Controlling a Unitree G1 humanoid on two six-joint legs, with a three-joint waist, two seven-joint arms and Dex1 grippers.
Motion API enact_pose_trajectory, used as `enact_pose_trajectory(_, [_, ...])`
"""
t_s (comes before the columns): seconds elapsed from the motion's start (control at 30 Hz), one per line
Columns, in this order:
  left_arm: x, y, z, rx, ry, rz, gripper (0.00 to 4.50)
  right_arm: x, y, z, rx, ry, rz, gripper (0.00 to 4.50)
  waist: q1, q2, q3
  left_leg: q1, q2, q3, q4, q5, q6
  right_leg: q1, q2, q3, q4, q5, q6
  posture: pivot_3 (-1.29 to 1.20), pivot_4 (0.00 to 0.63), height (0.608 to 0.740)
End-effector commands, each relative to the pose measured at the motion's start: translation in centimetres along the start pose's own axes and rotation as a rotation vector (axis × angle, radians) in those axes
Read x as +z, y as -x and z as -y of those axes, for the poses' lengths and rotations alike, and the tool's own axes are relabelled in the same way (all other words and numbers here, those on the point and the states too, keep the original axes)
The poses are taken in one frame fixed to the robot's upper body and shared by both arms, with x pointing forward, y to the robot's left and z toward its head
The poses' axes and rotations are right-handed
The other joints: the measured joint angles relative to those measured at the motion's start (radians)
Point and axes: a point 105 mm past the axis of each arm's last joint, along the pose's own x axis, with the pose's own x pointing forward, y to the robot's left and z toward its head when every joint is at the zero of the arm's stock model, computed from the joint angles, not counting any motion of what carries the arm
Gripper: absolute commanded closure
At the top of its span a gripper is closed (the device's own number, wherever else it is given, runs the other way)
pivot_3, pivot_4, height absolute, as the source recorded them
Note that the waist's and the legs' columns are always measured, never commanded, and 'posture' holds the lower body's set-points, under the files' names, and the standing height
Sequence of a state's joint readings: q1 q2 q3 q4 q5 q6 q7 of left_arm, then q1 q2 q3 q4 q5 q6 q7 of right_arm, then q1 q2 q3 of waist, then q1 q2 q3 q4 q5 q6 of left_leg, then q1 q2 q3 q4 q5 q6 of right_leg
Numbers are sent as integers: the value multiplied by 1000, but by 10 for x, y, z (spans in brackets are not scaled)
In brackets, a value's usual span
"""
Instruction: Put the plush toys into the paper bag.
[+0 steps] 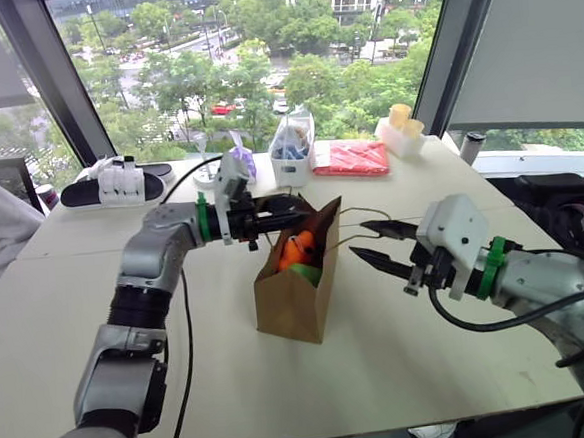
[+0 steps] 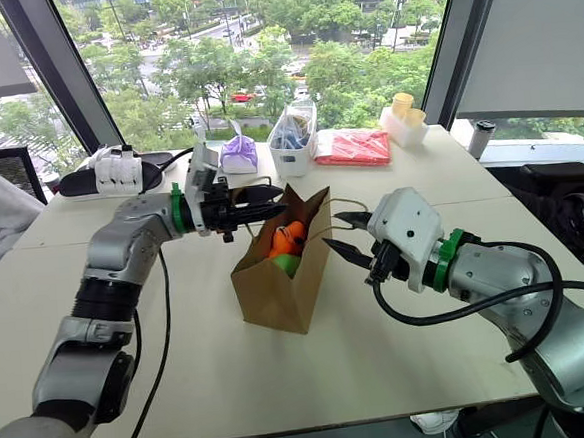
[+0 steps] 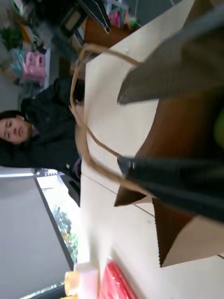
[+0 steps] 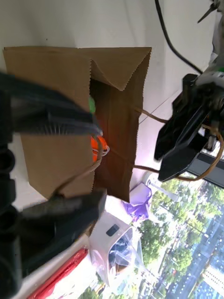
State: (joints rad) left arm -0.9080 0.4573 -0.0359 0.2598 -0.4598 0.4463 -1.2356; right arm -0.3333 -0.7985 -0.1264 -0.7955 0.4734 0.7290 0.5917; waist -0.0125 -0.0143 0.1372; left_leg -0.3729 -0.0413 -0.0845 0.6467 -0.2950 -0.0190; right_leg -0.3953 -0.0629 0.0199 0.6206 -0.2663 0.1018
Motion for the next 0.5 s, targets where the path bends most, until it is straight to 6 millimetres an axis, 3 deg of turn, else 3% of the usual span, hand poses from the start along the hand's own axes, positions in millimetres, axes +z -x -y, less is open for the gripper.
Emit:
enact_pose_trajectory(0.03, [9, 6, 5, -5, -37, 9, 638, 12, 3, 5, -26, 53, 40, 585, 2, 0, 0, 0, 0, 0, 0, 0, 0, 0, 0, 0, 0, 0, 0, 0, 150, 740])
enact_pose_trajectory(0.07, [9, 8, 4, 6, -40, 4, 166, 12, 3, 5, -27, 53, 41, 77, 2, 0, 0, 0, 0, 0, 0, 0, 0, 0, 0, 0, 0, 0, 0, 0, 150, 740])
enact_pose_trajectory(0.1, [8, 10, 4, 15, -42, -1, 22, 13, 3, 5, -27, 51, 44, 3, 4, 0, 0, 0, 0, 0, 0, 0, 0, 0, 0, 0, 0, 0, 0, 0, 150, 740])
enact_pose_trajectory(0.37, [14, 41, 11, 29, -2, -66, 22, 28, 12, 12, -50, -99, 131, 3, 2, 0, 0, 0, 0, 0, 0, 0, 0, 0, -1, 1, 0, 0, 0, 0, 150, 740])
enact_pose_trajectory(0.5, [13, 54, 3, 99, -7, -92, 22, 28, 21, 18, -64, -220, 167, 3, 5, 0, 0, 0, 0, 0, 0, 0, 0, 0, -2, 1, 0, 0, 0, 0, 150, 740])
